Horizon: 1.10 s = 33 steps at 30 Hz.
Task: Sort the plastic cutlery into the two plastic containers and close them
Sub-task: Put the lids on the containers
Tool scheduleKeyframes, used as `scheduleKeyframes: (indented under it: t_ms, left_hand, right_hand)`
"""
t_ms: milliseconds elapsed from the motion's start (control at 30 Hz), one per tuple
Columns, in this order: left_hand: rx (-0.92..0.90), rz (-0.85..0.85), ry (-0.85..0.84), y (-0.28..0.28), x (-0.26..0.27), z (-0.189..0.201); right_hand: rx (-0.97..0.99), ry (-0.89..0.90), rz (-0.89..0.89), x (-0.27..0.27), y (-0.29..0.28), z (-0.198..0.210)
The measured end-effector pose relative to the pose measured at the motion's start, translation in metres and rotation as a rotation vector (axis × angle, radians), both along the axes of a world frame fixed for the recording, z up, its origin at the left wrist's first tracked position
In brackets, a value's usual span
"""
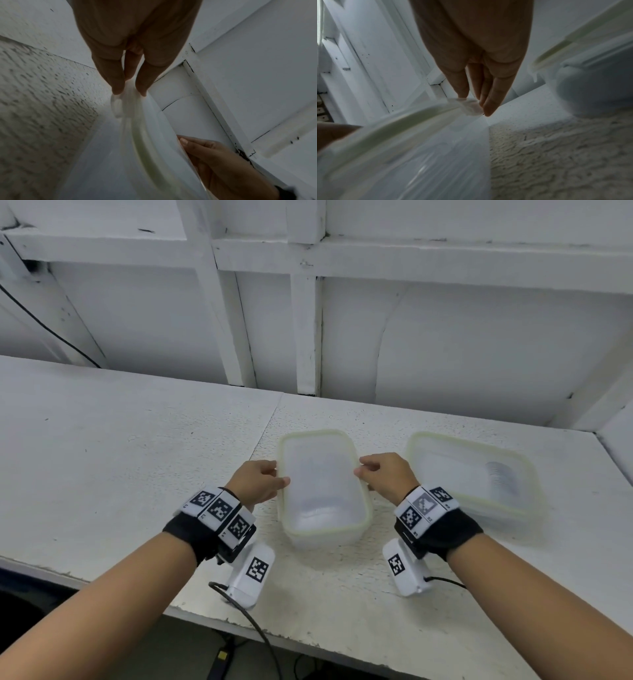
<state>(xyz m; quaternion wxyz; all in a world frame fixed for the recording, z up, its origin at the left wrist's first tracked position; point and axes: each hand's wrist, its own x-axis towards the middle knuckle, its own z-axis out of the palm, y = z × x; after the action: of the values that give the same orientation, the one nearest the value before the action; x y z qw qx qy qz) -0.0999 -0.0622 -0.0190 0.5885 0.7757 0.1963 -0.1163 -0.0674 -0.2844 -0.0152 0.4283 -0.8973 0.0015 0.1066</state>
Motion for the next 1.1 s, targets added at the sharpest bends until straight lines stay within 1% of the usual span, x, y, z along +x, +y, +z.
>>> scheduleKeyframes:
  t_ms: [100,200,300,367,467,600,700,767,867,933,1000,1100]
  left_hand:
    - [-0.063,0.031,-0.013,0.0,0.0,-0.005]
    - [-0.091,0.051,-0.031,0.0,-0.002,-0.006]
    - [-0.104,0.044,-0.048,-0.002,-0.004,-0.007]
    - [-0.109,0.046,-0.054,-0.002,-0.004,-0.006]
    - [-0.102,0.038,-0.048,-0.002,-0.004,-0.006]
    - [-0.052,0.013,-0.029,0.001,-0.002,-0.004]
    - [0.029,-0.048,0.013,0.003,0.004,0.003]
    - [0.099,-0.104,0.057,0.007,0.011,0.011]
    - [0.182,-0.139,0.085,0.013,0.027,0.018]
    - [0.179,-0.132,0.066,0.014,0.042,0.021]
    - [0.18,-0.144,0.043,0.011,0.056,0.024]
    - [0.226,-0.171,0.025,0.003,0.073,0.026]
  right_hand:
    - [0.046,-0.002,-0.026,0.001,-0.002,-0.005]
    - [0.061,-0.004,-0.037,0.001,-0.002,-0.008]
    - [0.122,0.014,-0.054,0.002,-0.001,-0.013]
    - [0.192,0.037,-0.07,0.003,-0.001,-0.017]
    - [0.336,0.096,-0.149,0.004,-0.001,-0.022]
    - [0.33,0.101,-0.098,0.002,-0.003,-0.017]
    - [0.369,0.144,-0.009,-0.007,-0.01,-0.008]
    - [0.325,0.174,0.029,-0.016,-0.015,-0.005]
    - [0.228,0.291,0.037,-0.037,-0.021,-0.002]
    - [0.183,0.4,0.085,-0.05,-0.024,0.001]
    - [0.184,0.467,0.138,-0.056,-0.024,0.001]
    - [0.261,0.474,0.116,-0.057,-0.02,-0.001]
